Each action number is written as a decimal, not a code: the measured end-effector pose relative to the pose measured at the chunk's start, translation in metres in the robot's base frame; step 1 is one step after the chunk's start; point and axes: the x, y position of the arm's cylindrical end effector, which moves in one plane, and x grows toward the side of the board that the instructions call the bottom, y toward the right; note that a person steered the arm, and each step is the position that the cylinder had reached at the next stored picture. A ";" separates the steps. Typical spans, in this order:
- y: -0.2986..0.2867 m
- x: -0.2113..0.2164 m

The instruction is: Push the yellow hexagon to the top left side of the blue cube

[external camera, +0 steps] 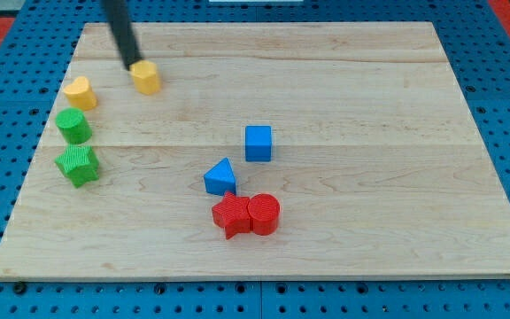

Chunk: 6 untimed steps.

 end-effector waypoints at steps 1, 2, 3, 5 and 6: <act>0.016 0.016; -0.030 0.016; 0.023 0.042; 0.053 0.054; 0.034 0.069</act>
